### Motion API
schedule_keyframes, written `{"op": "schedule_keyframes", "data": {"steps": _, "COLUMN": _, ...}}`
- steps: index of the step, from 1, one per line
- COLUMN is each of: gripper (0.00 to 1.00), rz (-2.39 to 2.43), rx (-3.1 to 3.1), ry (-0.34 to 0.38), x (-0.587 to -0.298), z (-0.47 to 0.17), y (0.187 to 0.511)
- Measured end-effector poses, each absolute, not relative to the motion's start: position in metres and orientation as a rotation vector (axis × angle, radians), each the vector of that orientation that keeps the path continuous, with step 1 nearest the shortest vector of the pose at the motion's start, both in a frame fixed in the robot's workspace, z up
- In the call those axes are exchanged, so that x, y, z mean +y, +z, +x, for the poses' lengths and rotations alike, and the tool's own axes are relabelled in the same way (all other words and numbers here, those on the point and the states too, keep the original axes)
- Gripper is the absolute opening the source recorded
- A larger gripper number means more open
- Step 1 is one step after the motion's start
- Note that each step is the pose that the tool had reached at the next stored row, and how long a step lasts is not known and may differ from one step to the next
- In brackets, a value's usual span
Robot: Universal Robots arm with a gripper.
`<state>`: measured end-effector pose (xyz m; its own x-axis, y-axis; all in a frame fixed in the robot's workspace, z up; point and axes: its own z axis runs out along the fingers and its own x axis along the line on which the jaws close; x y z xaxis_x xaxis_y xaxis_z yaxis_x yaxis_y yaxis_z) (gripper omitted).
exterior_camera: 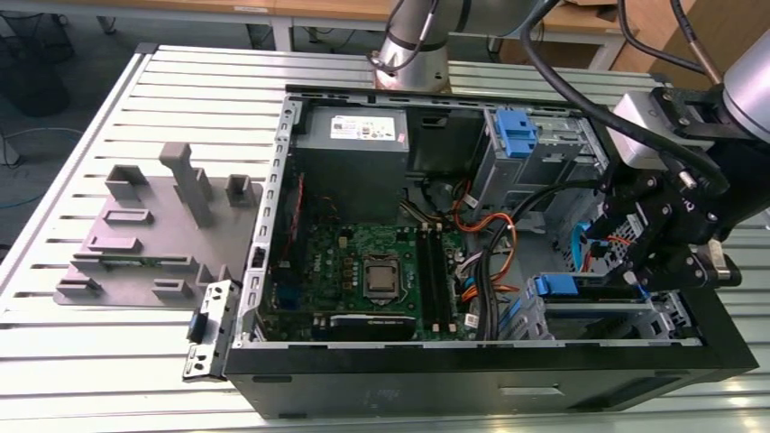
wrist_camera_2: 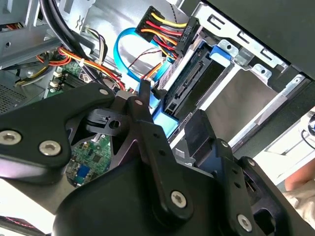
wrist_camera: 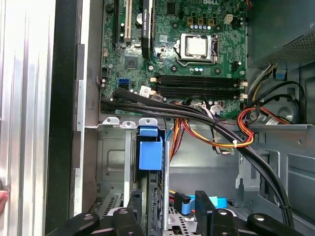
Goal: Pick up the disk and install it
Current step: 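Insert the first disk wire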
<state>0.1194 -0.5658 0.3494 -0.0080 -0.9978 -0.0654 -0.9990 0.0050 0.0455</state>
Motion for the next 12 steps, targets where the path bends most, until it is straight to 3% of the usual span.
{"op": "schedule_keyframes", "data": {"steps": 7, "gripper": 0.54, "rz": -2.202, "rx": 2.217, "ry": 0.123, "x": -0.5658, "z": 0.1194, "y": 0.3492}}
{"op": "schedule_keyframes", "data": {"steps": 8, "gripper": 0.47, "rz": -2.202, "rx": 2.217, "ry": 0.123, "x": -0.5658, "z": 0.1194, "y": 0.3491}}
{"op": "schedule_keyframes", "data": {"steps": 9, "gripper": 0.47, "rz": -2.202, "rx": 2.217, "ry": 0.123, "x": -0.5658, "z": 0.1194, "y": 0.3491}}
{"op": "schedule_keyframes", "data": {"steps": 12, "gripper": 0.30, "rz": -2.202, "rx": 2.217, "ry": 0.123, "x": -0.5658, "z": 0.1194, "y": 0.3491}}
